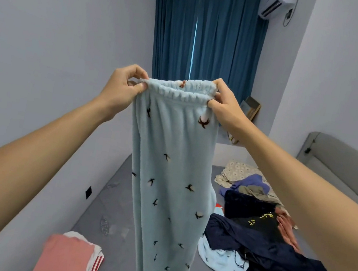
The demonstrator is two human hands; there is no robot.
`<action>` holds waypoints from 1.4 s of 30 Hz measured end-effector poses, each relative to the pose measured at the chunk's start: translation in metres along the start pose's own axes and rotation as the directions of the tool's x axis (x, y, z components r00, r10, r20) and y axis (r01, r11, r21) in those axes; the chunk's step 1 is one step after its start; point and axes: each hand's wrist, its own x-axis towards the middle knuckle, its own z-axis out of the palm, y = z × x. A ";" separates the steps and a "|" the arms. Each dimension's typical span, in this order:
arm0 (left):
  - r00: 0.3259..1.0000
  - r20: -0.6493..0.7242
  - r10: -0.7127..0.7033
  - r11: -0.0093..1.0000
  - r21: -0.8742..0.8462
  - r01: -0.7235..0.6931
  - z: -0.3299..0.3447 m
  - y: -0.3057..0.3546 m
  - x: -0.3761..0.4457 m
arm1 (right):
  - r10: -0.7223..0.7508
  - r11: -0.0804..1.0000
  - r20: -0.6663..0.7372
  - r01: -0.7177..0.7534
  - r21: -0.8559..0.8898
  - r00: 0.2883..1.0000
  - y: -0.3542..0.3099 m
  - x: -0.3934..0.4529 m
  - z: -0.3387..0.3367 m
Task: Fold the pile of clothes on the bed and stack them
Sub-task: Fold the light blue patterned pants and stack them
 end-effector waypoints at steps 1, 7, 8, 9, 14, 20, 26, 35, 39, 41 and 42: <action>1.000 0.004 -0.005 1.000 -0.023 0.005 -0.005 0.004 -0.008 | 0.006 1.000 -0.005 -0.006 0.005 1.000 -0.008 -0.009 0.003; 0.997 -0.015 -0.073 0.989 -0.129 0.071 -0.015 0.013 -0.041 | 0.043 0.998 -0.033 -0.042 0.055 0.999 -0.031 -0.041 0.017; 0.996 -0.014 -0.084 0.987 -0.139 0.081 -0.014 0.011 -0.044 | 0.054 0.997 -0.033 -0.053 0.056 0.998 -0.029 -0.044 0.019; 0.996 -0.013 -0.091 0.985 -0.146 0.089 -0.013 0.009 -0.046 | 0.064 0.997 -0.030 -0.062 0.055 0.998 -0.026 -0.045 0.021; 0.989 -0.004 -0.151 0.978 -0.145 0.148 0.008 -0.023 -0.046 | 0.125 0.986 -0.009 -0.123 0.113 0.992 0.010 -0.045 0.035; 0.961 0.022 -0.275 0.959 -0.065 0.276 0.081 -0.135 -0.028 | 0.249 0.966 -0.008 -0.247 0.074 0.969 0.143 -0.027 0.067; 0.888 0.087 -0.452 0.892 0.055 0.449 0.213 -0.334 -0.028 | 0.509 0.860 0.044 -0.510 0.002 0.860 0.388 -0.020 0.126; 0.773 0.081 -0.629 0.774 0.156 0.613 0.404 -0.686 -0.093 | 0.658 0.751 0.140 -0.634 -0.184 0.739 0.748 -0.042 0.267; 0.782 0.048 -0.621 0.775 0.188 0.604 0.460 -0.807 -0.114 | 0.648 0.723 0.023 -0.606 -0.330 0.761 0.863 -0.048 0.313; 0.741 0.081 -0.666 0.733 0.256 0.631 0.474 -0.854 -0.146 | 0.605 0.693 -0.037 -0.549 -0.468 0.795 0.897 -0.072 0.338; 0.708 0.125 -0.696 0.708 0.285 0.646 0.478 -0.871 -0.171 | 0.598 0.683 -0.014 -0.519 -0.515 0.801 0.906 -0.093 0.353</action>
